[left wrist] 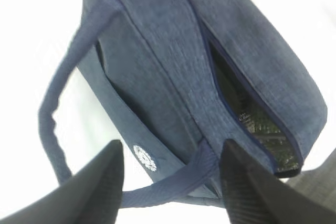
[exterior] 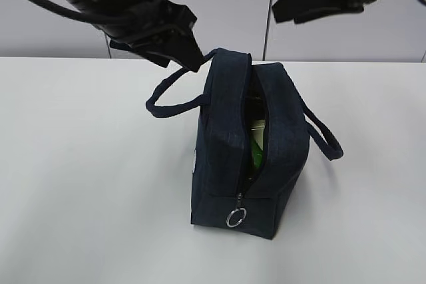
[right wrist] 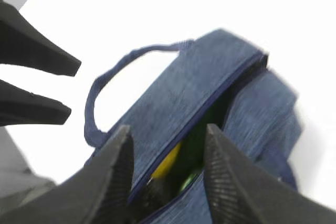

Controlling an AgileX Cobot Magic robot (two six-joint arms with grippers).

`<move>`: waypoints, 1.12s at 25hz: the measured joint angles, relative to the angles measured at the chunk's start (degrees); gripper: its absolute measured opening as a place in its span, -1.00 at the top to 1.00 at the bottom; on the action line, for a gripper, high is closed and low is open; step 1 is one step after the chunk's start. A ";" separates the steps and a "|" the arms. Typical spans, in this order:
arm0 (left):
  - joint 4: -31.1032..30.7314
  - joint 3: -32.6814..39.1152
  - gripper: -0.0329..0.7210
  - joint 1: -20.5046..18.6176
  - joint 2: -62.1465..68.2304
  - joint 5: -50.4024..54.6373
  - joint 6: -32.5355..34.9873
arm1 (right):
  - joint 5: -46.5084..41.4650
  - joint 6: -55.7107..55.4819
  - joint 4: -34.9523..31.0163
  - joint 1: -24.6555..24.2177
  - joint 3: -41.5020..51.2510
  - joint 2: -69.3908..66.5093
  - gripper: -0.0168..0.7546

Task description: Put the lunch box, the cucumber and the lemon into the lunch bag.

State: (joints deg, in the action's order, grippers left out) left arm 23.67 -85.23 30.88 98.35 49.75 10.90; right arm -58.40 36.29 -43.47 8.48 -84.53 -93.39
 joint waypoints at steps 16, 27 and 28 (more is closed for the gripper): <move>-1.52 0.00 -0.15 0.00 -2.44 -2.95 4.75 | 22.16 9.93 -0.61 0.00 26.64 33.05 0.09; -2.81 0.00 -0.14 0.00 -2.44 -3.03 5.81 | 23.71 21.53 -17.21 0.00 48.71 47.25 0.09; -2.90 0.00 -0.14 0.00 -2.44 -3.03 5.79 | 23.07 22.90 -18.76 0.00 50.45 48.03 0.09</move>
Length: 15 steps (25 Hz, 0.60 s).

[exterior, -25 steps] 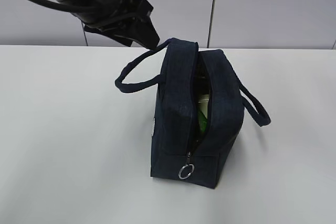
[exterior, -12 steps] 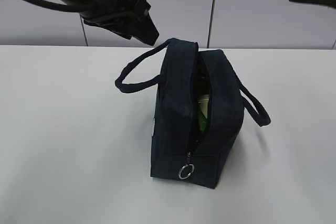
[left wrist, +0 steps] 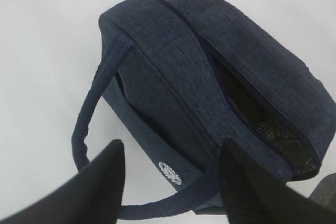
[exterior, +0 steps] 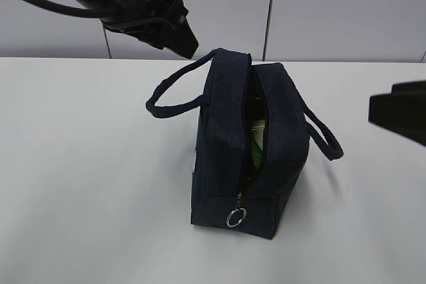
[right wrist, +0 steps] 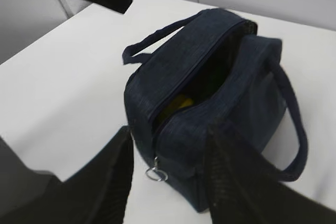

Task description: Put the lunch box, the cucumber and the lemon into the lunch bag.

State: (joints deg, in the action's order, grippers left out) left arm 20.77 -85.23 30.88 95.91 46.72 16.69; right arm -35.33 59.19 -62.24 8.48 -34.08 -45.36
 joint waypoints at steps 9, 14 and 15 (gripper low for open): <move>-0.14 0.00 -0.14 0.00 0.00 0.00 0.00 | -6.68 8.79 -11.33 0.00 9.06 2.56 0.09; -0.53 0.00 -0.14 0.00 0.00 0.00 0.00 | -6.45 12.90 -17.98 0.00 9.17 2.56 0.09; -0.83 0.00 -0.14 0.00 0.00 0.00 0.00 | -6.32 13.04 -20.05 0.00 9.17 2.56 0.09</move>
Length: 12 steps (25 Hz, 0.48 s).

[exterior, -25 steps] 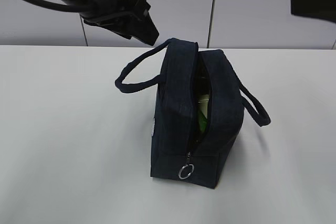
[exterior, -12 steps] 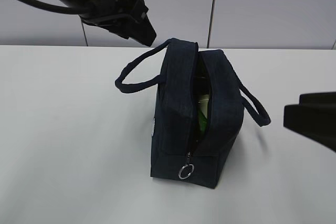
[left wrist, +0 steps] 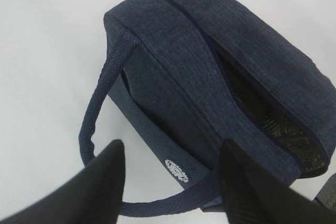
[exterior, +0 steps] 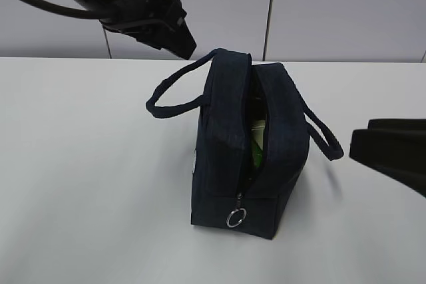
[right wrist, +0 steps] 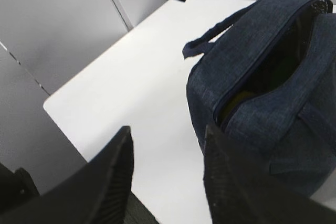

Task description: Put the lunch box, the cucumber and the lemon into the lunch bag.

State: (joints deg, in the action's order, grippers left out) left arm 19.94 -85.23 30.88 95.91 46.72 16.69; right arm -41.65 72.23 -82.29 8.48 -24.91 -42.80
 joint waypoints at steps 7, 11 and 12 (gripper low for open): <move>-2.14 0.00 -0.14 0.00 -0.04 0.90 0.00 | 1.48 0.21 -2.59 0.00 0.00 -4.95 0.26; -2.38 0.00 -0.14 0.00 -0.04 1.71 0.00 | 1.83 0.21 -1.71 0.00 0.00 -10.72 0.29; -2.62 0.00 -0.14 0.00 -0.04 1.80 0.00 | 1.83 0.21 -1.71 0.00 0.00 -12.10 0.30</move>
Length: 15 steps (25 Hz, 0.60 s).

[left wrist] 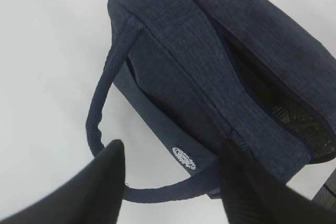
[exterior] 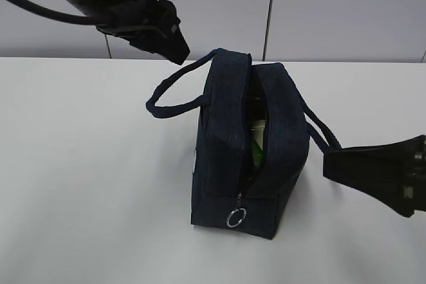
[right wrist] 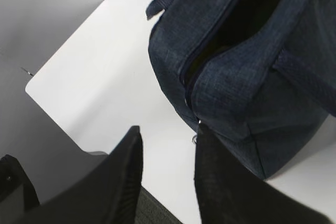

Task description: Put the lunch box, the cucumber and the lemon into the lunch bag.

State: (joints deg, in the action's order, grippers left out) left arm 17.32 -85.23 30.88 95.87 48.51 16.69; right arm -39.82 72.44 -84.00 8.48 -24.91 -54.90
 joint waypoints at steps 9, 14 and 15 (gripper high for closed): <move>-0.99 0.00 -0.11 0.00 0.00 0.00 0.00 | 0.00 3.47 -0.24 0.00 0.00 -7.30 0.30; -1.09 0.00 -0.10 0.00 0.00 0.00 0.00 | 0.88 5.71 -0.60 0.00 0.00 -11.97 0.30; -1.09 0.00 -0.10 0.00 0.00 0.00 0.00 | 0.52 6.46 -0.60 0.00 -0.13 -12.92 0.30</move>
State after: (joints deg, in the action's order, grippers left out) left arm 16.23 -85.23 30.88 95.87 48.51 16.69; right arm -39.30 78.90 -84.60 8.48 -25.04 -67.82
